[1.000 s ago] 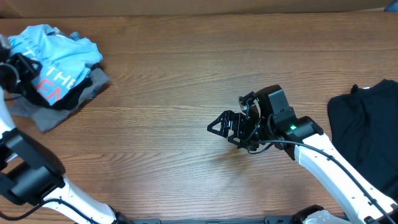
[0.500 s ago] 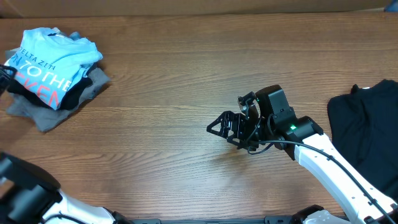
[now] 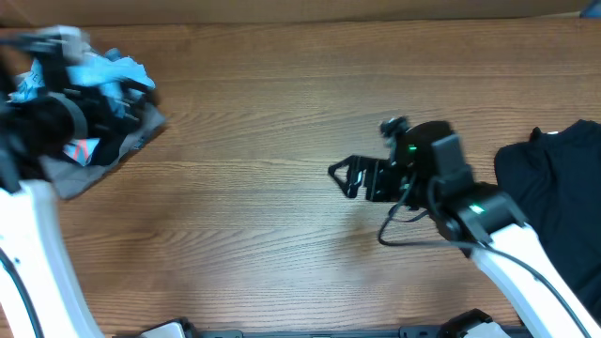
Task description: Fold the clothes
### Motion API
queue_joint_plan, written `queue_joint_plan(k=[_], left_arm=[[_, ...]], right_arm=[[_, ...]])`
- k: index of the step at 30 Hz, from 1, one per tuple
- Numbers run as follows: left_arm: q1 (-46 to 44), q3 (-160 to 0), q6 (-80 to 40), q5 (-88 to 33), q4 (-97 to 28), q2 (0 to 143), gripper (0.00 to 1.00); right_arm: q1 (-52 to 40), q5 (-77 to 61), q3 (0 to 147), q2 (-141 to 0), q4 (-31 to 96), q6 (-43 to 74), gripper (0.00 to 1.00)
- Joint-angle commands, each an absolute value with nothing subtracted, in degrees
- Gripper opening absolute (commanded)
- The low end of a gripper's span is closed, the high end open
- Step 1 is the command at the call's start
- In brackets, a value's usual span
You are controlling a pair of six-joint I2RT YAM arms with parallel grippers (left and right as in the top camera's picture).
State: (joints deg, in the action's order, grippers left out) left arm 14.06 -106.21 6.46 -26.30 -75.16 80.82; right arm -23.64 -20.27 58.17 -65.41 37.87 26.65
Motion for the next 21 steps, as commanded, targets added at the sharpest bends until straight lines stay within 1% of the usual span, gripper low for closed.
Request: queue_joint_plan(k=[1, 3, 6, 8, 11, 21], left_arm=[[3.05, -107.15, 6.76, -11.03, -77.78, 76.40, 1.00], [-4.71, -107.15, 1.28, -2.74, -80.05, 74.46, 1.00], [-12.34, -107.15, -3.11, 3.38, -83.22, 72.77, 1.00], [-15.42, -107.15, -4.32, 4.64, -84.90, 72.31, 1.00], [-17.41, -107.11, -4.32, 4.67, -86.94, 72.38, 1.00], [-17.39, -107.09, -4.32, 4.47, -88.66, 73.93, 1.00]], right_arm=[[-23.38, -7.94, 63.70, -60.55, 39.03, 19.62, 1.00], [-23.38, -5.48, 65.73, -58.87, 39.99, 19.66, 1.00], [-23.38, -5.61, 66.89, -57.34, 39.99, 19.70, 1.00], [-23.38, -5.56, 66.92, -56.47, 39.97, 19.70, 1.00], [-23.38, -5.58, 66.89, -55.90, 39.97, 19.68, 1.00], [-23.38, -5.58, 66.87, -56.05, 40.03, 19.68, 1.00]])
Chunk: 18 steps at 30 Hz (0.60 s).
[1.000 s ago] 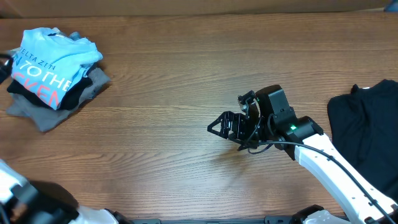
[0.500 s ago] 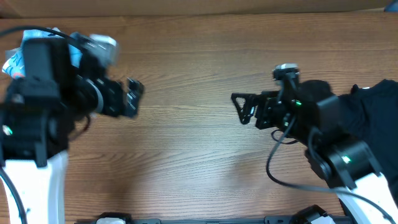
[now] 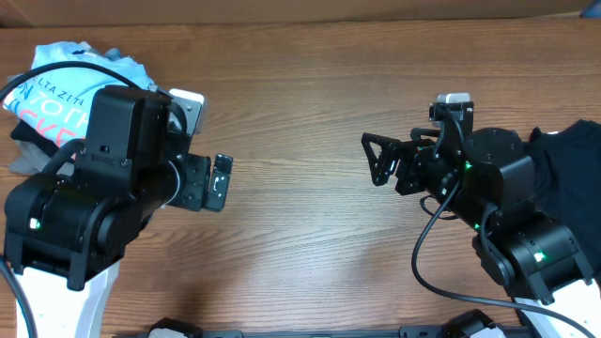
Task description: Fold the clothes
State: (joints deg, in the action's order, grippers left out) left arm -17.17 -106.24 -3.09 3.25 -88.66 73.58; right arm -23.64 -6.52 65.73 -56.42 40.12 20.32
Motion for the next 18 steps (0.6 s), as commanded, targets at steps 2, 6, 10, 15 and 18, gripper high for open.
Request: queue_joint_plan(k=[2, 6, 10, 15, 18], left_arm=[[-17.39, -107.09, -4.32, 4.45, -88.66, 74.15, 1.00], [-17.28, -107.09, -4.32, 4.47, -88.66, 74.81, 1.00], [-17.28, -107.09, -4.32, 4.45, -88.66, 75.11, 1.00], [-17.28, -107.09, -4.32, 4.45, -88.64, 75.50, 1.00], [-17.28, -107.09, -4.32, 4.45, -88.64, 75.77, 1.00]], right_arm=[[-23.38, -5.58, 66.87, -56.05, 40.03, 19.70, 1.00], [-23.40, -5.61, 66.87, -56.05, 40.10, 19.70, 1.00], [-23.38, -5.61, 66.87, -56.05, 42.11, 19.68, 1.00], [-23.38, -2.13, 66.89, -55.72, 43.81, 19.40, 1.00], [-23.38, 0.40, 66.89, -53.58, 43.83, 17.19, 1.00]])
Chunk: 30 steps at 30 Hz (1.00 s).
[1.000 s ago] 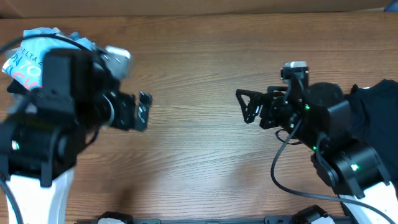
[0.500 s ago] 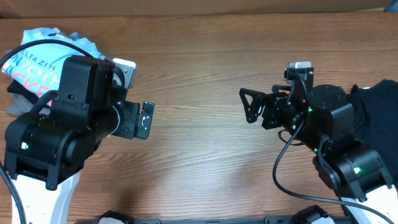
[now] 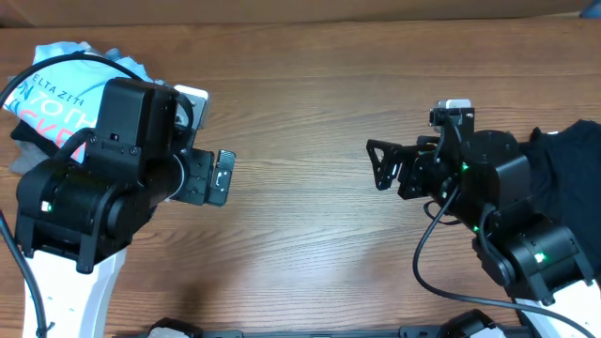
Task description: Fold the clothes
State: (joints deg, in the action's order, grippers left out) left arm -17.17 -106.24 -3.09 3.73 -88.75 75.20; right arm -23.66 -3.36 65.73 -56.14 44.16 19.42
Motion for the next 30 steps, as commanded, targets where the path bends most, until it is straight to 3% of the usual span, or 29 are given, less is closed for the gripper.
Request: queue_joint_plan(k=[1, 8, 13, 30], left_arm=[[-17.28, -107.09, -4.29, 4.47, -88.64, 75.77, 1.00], [-17.28, -107.09, -4.32, 4.47, -88.64, 75.77, 1.00], [-17.28, -107.09, -4.29, 4.47, -88.64, 75.77, 1.00], [-17.28, -107.09, -4.29, 4.47, -88.64, 75.77, 1.00]], right_arm=[[-23.38, 0.40, 66.89, -52.56, 43.86, 15.92, 1.00], [-23.38, 7.97, 66.13, -46.30, 43.40, 14.72, 1.00], [-22.02, 12.47, 57.28, -39.68, 38.02, 14.52, 1.00], [-9.76, 0.62, 17.76, -14.31, 13.63, 14.98, 1.00]])
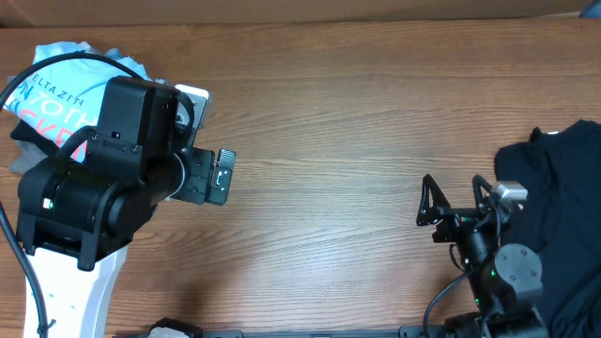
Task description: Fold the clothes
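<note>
A pile of clothes lies at the back left corner, topped by a light blue printed shirt (58,83) over darker pieces. A black garment (554,202) is spread at the right edge. My left gripper (223,176) hangs over bare wood just right of the pile, holding nothing; how its jaws stand does not show from above. My right gripper (429,201) is near the front, left of the black garment, open and empty.
The wooden table (329,103) fills the view. The bulky left arm (94,197) covers the table's left front. The right arm's base (507,277) sits at the front edge beside the black garment.
The right arm has drawn back toward the front edge, so its gripper is now lower and further right. The left arm and both lots of clothes are unchanged.
At first my left gripper was down in the pile at the back left and the right gripper reached over mid-table. Then the left arm stood off the pile, empty, with the blue shirt on top. The right arm moved rightward, and now sits near the front.
</note>
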### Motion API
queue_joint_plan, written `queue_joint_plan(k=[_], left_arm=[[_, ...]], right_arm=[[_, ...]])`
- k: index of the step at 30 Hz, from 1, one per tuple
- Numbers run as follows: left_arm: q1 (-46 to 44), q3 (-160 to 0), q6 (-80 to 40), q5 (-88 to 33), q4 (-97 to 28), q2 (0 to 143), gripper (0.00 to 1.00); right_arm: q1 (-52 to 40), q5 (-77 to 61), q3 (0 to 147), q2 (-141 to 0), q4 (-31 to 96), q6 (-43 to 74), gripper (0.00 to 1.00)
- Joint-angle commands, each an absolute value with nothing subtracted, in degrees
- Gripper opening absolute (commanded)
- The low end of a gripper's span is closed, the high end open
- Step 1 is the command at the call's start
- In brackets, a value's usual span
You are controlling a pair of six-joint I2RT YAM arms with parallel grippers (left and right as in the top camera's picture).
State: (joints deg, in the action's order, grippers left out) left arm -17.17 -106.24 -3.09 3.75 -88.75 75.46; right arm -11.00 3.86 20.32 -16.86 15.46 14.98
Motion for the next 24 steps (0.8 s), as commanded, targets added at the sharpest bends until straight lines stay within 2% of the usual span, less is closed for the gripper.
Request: queue_joint_plan(k=[1, 11, 21, 24], left_arm=[[-17.28, -107.09, -4.32, 4.47, -88.64, 75.77, 1.00], [-17.28, -107.09, -4.32, 4.47, -88.64, 75.88, 1.00], [-17.28, -107.09, -4.32, 4.47, -88.64, 75.92, 1.00], [-17.28, -107.09, -4.32, 4.47, -88.64, 75.92, 1.00]], right_arm=[[-9.28, 0.30, 16.60, -13.08, 12.97, 14.98, 1.00], [-7.31, 0.27, 8.82, 0.01, 11.29, 14.98, 1.00], [-7.31, -1.41, 0.32, -0.16, 0.25, 14.96, 1.00], [-7.31, -1.28, 0.45, -0.16, 2.26, 14.98, 1.00]])
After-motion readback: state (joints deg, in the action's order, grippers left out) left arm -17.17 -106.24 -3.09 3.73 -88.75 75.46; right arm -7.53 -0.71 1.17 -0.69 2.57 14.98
